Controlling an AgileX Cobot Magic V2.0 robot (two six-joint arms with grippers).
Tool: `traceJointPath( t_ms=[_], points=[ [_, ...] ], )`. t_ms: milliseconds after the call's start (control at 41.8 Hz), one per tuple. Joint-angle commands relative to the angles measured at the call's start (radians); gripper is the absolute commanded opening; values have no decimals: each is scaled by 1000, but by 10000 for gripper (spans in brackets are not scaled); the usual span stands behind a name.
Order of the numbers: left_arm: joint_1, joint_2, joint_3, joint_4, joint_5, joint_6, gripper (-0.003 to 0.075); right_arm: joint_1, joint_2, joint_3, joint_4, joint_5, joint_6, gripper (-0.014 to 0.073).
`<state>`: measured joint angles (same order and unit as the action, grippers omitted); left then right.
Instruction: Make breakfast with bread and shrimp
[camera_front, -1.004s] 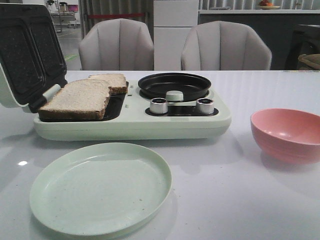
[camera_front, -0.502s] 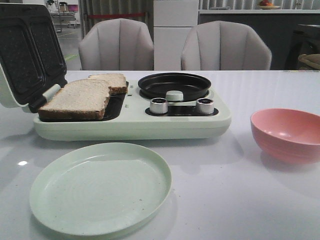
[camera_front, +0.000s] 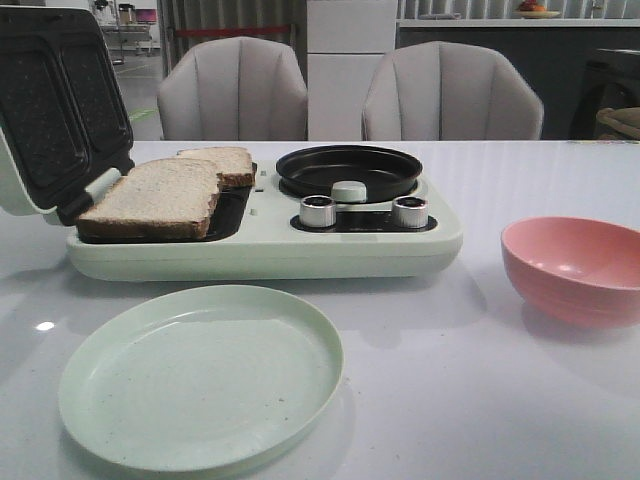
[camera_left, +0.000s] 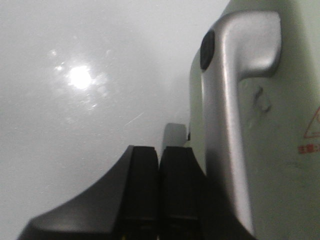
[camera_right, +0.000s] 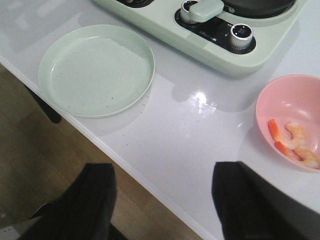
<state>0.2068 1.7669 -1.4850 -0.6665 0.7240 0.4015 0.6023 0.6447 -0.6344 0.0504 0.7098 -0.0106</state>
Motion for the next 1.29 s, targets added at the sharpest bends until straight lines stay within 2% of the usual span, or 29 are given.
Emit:
traceJointPath(
  t_ms=[0,287,526,717,1076,1267],
  points=[
    [-46,-49,-43,-78,-36,10,98,-2,-2,-26,-4,-70,-1,513],
    [-183,-49,-42,-88,6,10,98,-2,-2,-26,-4,-70,-1,513],
    [-304,-122,-9,-89,15,68,98,-2,-2,-26,-4,-70,-1,513],
    [-459,-253,89,-47,-27,116,98,-2,-2,-26,-4,-70,-1,513],
    [-824,-537,348,155,-177,116,99,-2,-2,-26,-4,-70,-1,513],
    [-900,-678,502,154,-193,104,102,-2,-1,-26,-4,-78,-1,513]
  ],
)
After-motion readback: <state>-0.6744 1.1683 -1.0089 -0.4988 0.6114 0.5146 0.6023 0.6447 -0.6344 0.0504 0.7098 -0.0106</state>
